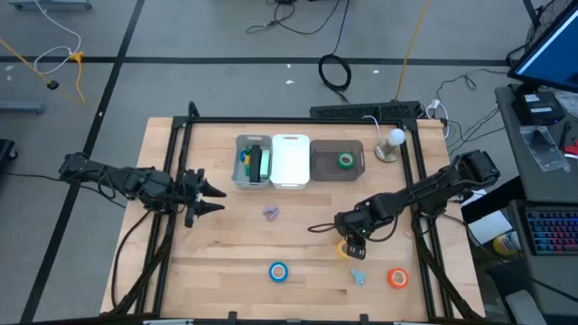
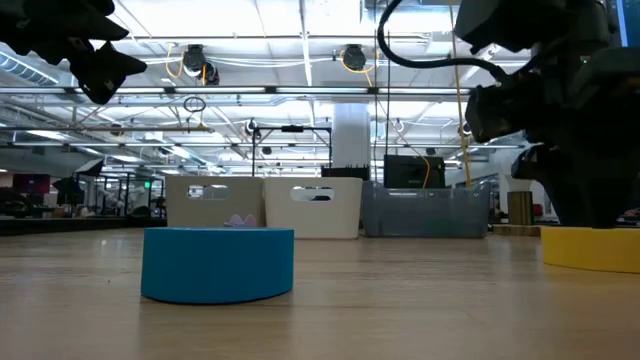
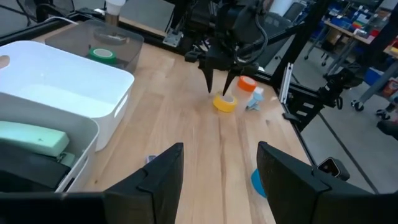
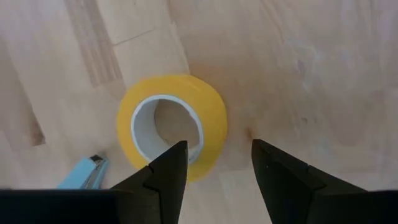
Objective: Pick and place Stapler, Stapler remover, tape
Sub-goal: Put the yellow tape into the black bin
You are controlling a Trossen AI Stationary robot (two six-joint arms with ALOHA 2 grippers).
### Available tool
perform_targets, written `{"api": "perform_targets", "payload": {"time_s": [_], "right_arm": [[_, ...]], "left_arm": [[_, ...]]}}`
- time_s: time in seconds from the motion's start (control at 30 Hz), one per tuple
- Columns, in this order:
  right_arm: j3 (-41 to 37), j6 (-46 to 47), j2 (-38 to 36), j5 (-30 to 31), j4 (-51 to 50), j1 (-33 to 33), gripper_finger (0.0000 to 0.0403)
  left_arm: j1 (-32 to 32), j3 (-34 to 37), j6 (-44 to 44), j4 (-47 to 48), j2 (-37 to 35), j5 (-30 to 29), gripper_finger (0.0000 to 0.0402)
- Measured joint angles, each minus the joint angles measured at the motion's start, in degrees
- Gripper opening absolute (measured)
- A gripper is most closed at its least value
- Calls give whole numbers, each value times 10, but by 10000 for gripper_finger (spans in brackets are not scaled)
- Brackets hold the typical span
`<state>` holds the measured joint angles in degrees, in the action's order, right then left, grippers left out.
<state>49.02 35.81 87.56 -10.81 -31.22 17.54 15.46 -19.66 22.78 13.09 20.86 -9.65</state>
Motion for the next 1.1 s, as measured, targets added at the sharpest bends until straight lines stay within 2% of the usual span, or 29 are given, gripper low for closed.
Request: {"api": "perform_targets", "payload": {"time_s": [0.2,0.43,0.57,0.83,1.1], "right_arm": [[-30,9,1,0,49,0,172],[-48,31,3,12,55,0,164],[-49,34,3,19,68,0,132],[-43,37,-2,27,92,-11,32],[-15,38,-101,2,126,-68,32]], "left_arm": [[0,0,4,2,0,-5,202],[0,0,5,2,0,-9,202],[0,0,7,3,0,-9,202],[0,0,7,3,0,-9,202],[0,0,6,6,0,-9,202]]}}
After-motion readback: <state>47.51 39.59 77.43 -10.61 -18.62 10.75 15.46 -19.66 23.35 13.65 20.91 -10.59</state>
